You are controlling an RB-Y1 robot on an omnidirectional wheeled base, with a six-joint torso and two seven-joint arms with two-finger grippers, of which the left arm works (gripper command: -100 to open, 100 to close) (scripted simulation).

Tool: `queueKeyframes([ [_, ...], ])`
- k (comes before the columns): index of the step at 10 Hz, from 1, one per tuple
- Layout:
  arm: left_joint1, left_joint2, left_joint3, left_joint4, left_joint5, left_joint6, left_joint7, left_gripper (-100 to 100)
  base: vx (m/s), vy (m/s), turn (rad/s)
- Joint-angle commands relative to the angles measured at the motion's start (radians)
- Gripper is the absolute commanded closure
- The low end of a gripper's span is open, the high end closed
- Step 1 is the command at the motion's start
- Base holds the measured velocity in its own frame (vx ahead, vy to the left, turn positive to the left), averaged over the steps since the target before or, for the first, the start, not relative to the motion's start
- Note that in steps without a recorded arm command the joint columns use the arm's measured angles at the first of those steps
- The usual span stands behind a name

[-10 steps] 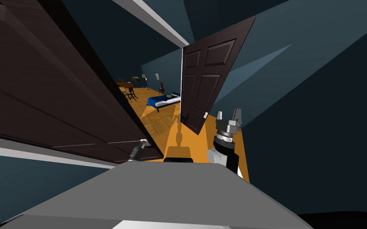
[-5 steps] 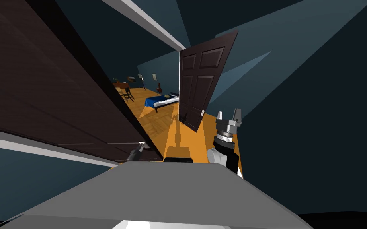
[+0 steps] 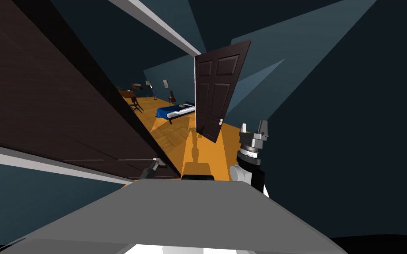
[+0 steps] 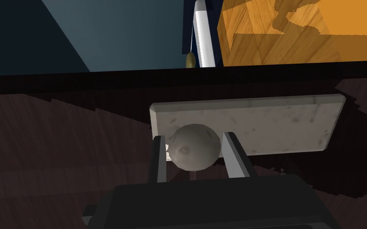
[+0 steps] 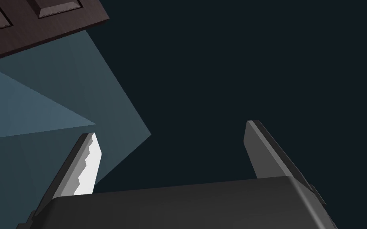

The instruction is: Pull the door open

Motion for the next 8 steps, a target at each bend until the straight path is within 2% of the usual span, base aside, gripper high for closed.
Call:
queueKeyframes([
  [1,0.009,0.008,-0.003,0.011,-0.005,-0.025,0.007,100,-0.216,0.065,-0.139],
  [4,0.016,0.022,-0.009,0.028,-0.012,-0.059,0.019,100,-0.202,0.042,-0.108],
  [5,0.015,0.018,-0.011,0.024,-0.012,-0.047,0.016,100,-0.093,0.011,-0.017],
  [8,0.009,0.029,-0.014,0.050,-0.021,-0.073,0.027,100,-0.195,0.047,-0.150],
])
